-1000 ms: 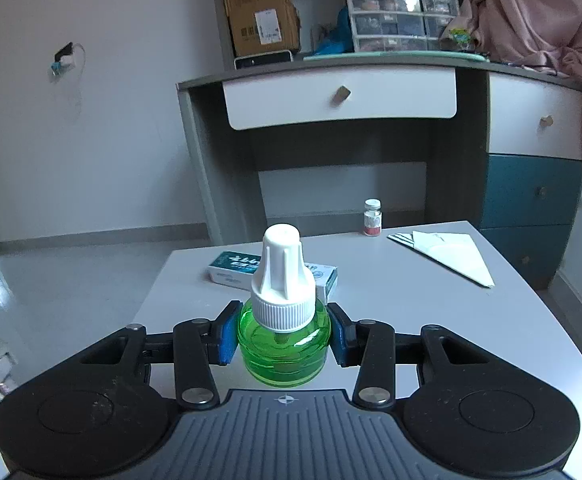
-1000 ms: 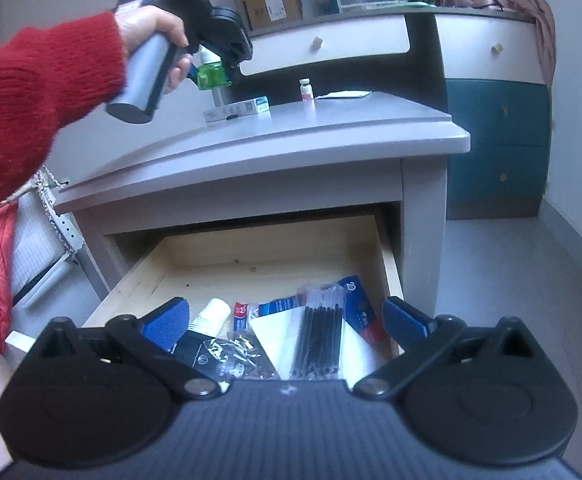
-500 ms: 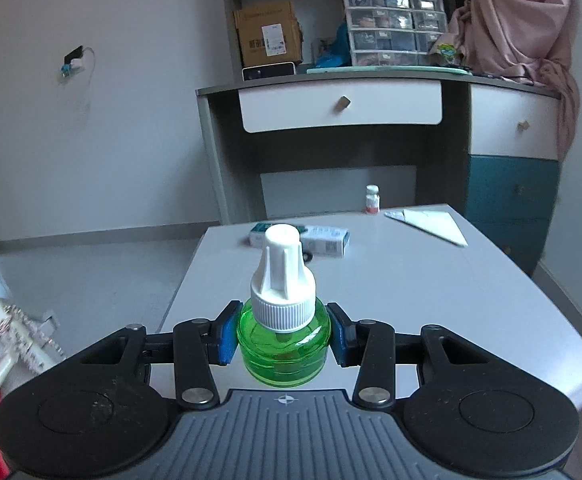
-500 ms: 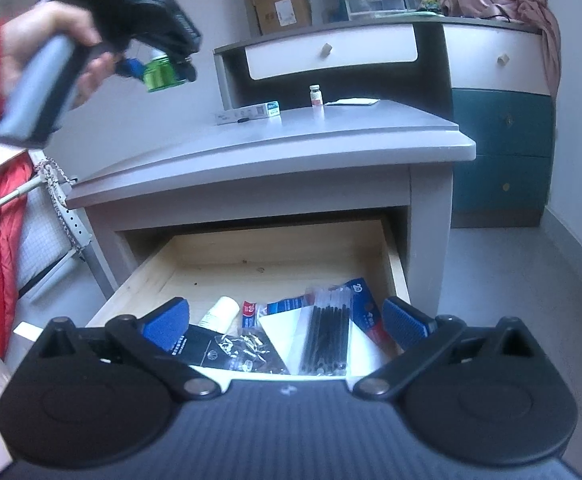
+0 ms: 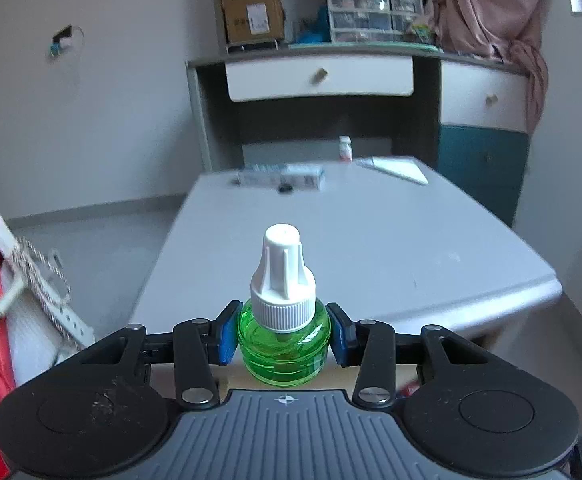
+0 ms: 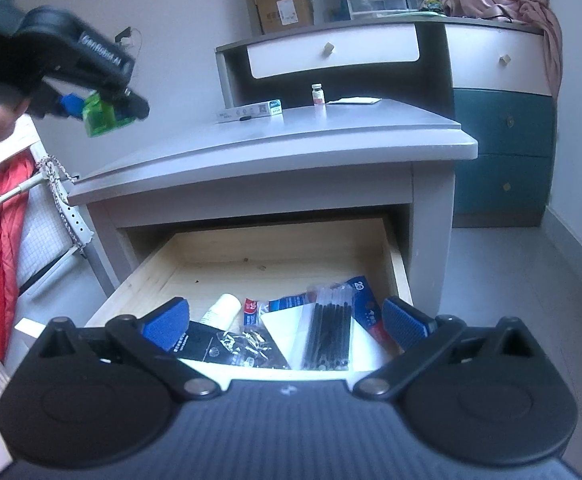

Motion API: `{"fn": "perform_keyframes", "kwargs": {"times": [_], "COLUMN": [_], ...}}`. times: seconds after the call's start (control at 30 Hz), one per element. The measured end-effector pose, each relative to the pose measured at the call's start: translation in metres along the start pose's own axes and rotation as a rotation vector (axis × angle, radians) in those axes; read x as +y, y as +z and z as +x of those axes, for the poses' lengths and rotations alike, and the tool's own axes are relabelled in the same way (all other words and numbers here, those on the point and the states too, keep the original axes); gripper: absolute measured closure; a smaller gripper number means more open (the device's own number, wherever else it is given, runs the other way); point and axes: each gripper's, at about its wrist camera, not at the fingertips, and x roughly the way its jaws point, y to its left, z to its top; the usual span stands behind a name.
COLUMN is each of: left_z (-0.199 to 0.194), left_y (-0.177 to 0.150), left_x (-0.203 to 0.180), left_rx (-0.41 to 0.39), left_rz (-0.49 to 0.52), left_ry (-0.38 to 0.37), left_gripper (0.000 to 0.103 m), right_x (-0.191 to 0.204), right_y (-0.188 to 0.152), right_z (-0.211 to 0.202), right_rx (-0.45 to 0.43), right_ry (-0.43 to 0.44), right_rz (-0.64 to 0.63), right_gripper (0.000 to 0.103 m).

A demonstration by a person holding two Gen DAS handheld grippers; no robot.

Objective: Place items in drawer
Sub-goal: 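Carry the green bottle with the left gripper over the open drawer, then lower the bottle into the drawer and open the left gripper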

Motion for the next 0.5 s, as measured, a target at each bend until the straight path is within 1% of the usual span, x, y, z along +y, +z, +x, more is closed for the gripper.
{"fn": "perform_keyframes", "kwargs": {"times": [0.1,0.27,0.43,0.5], "left_z": [-0.001,0.012,0.024,0.026], "left_y": [-0.019,-0.044,-0.058,-0.06], "left_x": [-0.001,-0.003,0.003,0.004], "left_rx": [0.04,0.114,0.151,0.16], "left_rz": [0.003,-0.005,-0.017,-0.027], "left_ry": [-0.019,-0.04,-0.033,-0.049], "left_gripper": [0.058,0.058,0.058,0.058], "right_x": [-0.001,-0.004,-0.004,-0.005], "right_y": [-0.003,-0.005,-0.006,-0.006], "right_z": [-0.002,-0.003,-0.004,-0.005], "right_rx": [0.0,0.005,0.005,0.005], "right_ry": [-0.011,-0.019,-0.019,-0.02], "right_rz": [-0.008,-0.008,-0.009,-0.01], "right_gripper": [0.0,0.0,0.0,0.0]}}
